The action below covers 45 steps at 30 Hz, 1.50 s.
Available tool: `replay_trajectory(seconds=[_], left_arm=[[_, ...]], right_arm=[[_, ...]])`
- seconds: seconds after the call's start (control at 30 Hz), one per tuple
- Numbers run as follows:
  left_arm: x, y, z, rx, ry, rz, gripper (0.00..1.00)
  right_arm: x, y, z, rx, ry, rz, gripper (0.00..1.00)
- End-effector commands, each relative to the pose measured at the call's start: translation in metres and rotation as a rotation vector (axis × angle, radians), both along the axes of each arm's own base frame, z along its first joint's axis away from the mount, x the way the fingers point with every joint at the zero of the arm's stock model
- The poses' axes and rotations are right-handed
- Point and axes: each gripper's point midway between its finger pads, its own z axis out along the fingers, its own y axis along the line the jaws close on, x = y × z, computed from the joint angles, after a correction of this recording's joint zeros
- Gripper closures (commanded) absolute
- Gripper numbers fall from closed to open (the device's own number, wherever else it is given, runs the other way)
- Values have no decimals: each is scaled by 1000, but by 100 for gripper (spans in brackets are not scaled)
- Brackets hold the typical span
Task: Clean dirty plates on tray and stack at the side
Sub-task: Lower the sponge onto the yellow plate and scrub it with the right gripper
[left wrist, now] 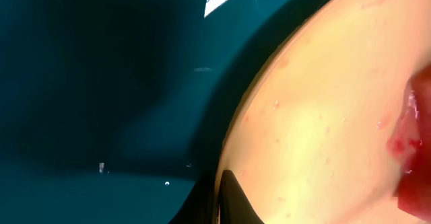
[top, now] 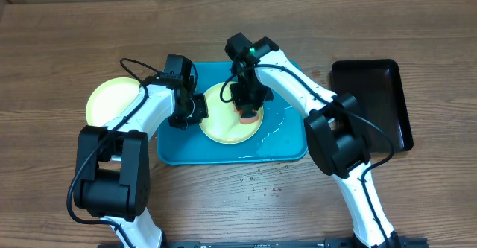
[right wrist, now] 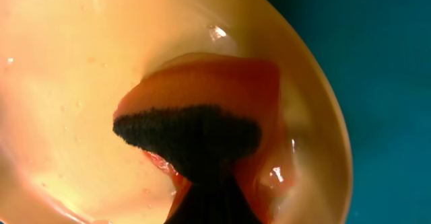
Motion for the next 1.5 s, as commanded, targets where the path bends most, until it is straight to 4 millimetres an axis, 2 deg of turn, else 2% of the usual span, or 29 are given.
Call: replay_trajectory(seconds=[0.0,0.2,0.43,0.57,0.83,0.9,0.97,1.07,1.23,1.33,1.47], left_arm=[[-2,2,-3,0,12,-19,96],[-3,-4,-2,-33,16,-25,96],[-3,-4,-2,-39,18,-25,96],[-3,-4,-2,-39,18,-25,96],[-4,-4,-2,-38,22,-25,96],[-6,-4,-2,-36,28,-25,96],[-6,-3,-2,-33,29,-29,96],[-7,-3,-3,-31,33,-36,96],[-8,-4,-3,-34,32,-44,96],[-8,-7,-2,-52,32,-53,96],[-9,-12,0,-80,32,-76,96]], right_arm=[[-10,16,-3,70,5,66,96],[-29,62,4,197,9,155,96],[-52,81,8,237,59,198,96],[-49,62,9,197,90,162,96],[-6,-17,16,5,62,-8,96],[6,-28,21,-18,34,-42,96],[15,-31,22,-19,4,-58,96],[25,-25,22,5,-35,-57,96],[28,7,23,62,-101,-8,96],[14,38,17,116,-89,47,96],[-10,65,8,183,-17,95,96]])
